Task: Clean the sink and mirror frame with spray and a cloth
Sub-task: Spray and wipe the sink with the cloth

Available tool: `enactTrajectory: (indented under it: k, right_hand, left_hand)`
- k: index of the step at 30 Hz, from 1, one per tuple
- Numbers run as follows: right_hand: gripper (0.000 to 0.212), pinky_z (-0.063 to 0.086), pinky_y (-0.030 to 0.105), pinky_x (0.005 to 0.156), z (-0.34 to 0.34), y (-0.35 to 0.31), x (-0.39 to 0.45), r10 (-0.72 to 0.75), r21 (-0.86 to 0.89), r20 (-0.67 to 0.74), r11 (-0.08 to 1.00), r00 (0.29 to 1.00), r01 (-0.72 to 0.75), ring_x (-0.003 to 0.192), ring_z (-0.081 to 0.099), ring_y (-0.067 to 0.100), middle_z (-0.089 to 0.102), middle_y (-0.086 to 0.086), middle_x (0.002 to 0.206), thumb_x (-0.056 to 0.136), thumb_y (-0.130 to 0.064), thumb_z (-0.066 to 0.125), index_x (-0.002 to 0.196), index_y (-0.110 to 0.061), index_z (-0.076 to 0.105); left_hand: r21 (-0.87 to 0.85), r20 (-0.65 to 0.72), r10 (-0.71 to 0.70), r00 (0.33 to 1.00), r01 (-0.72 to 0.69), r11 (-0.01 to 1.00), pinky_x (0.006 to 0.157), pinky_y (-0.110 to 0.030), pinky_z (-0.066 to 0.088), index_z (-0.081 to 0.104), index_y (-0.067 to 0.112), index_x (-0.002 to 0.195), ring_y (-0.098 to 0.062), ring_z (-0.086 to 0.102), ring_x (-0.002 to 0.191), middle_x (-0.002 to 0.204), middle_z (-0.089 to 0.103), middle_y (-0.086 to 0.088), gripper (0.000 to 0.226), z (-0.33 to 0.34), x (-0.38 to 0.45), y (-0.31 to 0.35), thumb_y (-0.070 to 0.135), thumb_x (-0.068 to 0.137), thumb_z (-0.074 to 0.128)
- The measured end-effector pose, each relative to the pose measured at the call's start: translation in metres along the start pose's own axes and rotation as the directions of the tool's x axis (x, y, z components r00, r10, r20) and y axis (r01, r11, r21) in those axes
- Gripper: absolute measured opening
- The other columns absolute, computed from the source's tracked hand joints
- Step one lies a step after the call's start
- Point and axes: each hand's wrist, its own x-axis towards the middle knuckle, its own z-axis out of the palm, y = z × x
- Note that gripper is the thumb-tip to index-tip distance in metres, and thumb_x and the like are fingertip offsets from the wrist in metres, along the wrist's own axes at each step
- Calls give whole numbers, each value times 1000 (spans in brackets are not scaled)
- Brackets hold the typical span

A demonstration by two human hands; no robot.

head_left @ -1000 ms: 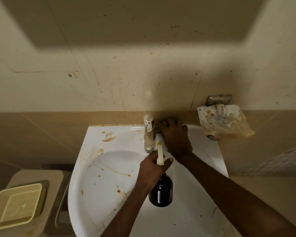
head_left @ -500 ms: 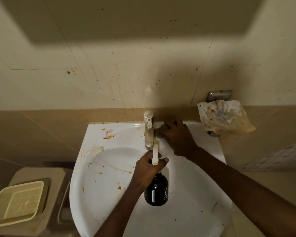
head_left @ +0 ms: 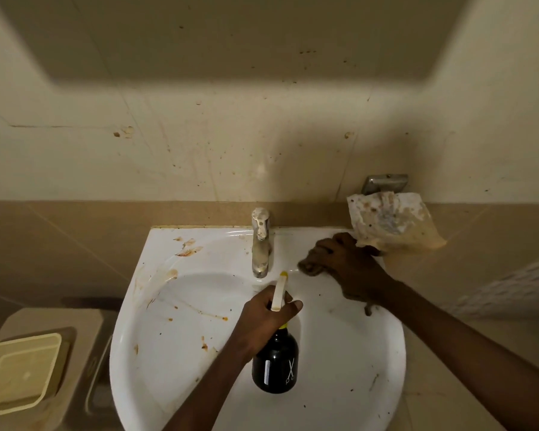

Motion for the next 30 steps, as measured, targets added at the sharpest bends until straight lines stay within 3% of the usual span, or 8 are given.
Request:
enactTrajectory:
  k: [2, 4, 7, 11, 15, 20, 24, 30]
  right_hand:
    - [71, 49, 44, 79, -3, -15, 29, 77, -34, 42, 997, 996, -76, 99, 50, 35, 59, 9, 118, 53, -4, 78, 119, -25, 61]
    - [63, 47, 43, 80, -2, -29, 57, 72, -62, -1, 996, 997, -72, 95, 52, 36, 61, 9, 112, 52, -2, 77, 110, -22, 66]
    - [47, 46, 40, 83, 1, -17, 42, -69, -9, -33, 998, 997, 69, 98, 52, 31, 61, 5, 111, 64, -6, 68, 109, -22, 65]
    - [37, 44, 32, 74, -4, 4, -17, -122, 49, -15, 991, 992, 123, 96, 54, 23, 57, 2, 112, 83, -20, 47, 118, -26, 58]
    - [55, 43, 27, 71, -12, -6, -5, -95, 0, 18, 995, 995, 95, 91, 58, 28, 60, 7, 111, 62, -3, 74, 114, -18, 64]
    - [54, 46, 39, 73, -3, 2, -44, -23, -89, 24, 996, 999, 25, 96, 45, 22, 53, -2, 113, 63, -12, 70, 113, -30, 56]
    - [52, 47, 40, 65, 0, -5, -66, 61, -100, -19, 993, 998, -62, 90, 52, 28, 58, 1, 109, 59, -5, 55, 106, -28, 58]
    - [41, 46, 42, 71, 9, -10, -33, 183, -119, -157, 972, 970, -203, 92, 52, 29, 59, 2, 109, 79, -14, 39, 111, -26, 60]
  left_hand:
    - [18, 8, 19, 1000, -19, 1000, 65, -13, 48, 63, 18, 85, -6, 61, 69, 76, 65, 3, 23, 10, 1, 3, 38, 81, 73]
    - [27, -8, 53, 999, -53, 998, 69, -20, 52, 63, 17, 81, -9, 62, 70, 72, 65, 4, 22, 16, 1, 3, 36, 81, 74]
    - [23, -15, 67, 998, -67, 998, 78, -37, 55, 63, 14, 77, -20, 67, 74, 70, 65, -1, 27, 12, 2, 3, 39, 77, 74]
    - [31, 145, 8, 989, -12, 999, 77, -29, 49, 65, 21, 83, -10, 61, 74, 74, 63, 5, 37, 4, 1, 1, 53, 68, 70]
    - [102, 242, -7, 970, -18, 995, 79, -29, 49, 64, 25, 85, -6, 60, 74, 74, 62, 10, 38, 11, -2, -1, 58, 65, 70]
    - [109, 240, 25, 971, -52, 993, 85, -49, 53, 60, 26, 73, -14, 58, 69, 68, 58, 5, 31, 16, 2, -8, 55, 69, 72]
    - [76, 246, 12, 969, -32, 997, 88, -41, 55, 67, 31, 90, -15, 67, 84, 88, 69, -1, 39, 13, 5, 1, 59, 63, 72]
    - [51, 92, 107, 990, -112, 992, 71, -25, 49, 63, 18, 83, -10, 60, 71, 73, 64, 5, 18, 20, 33, 35, 32, 84, 73]
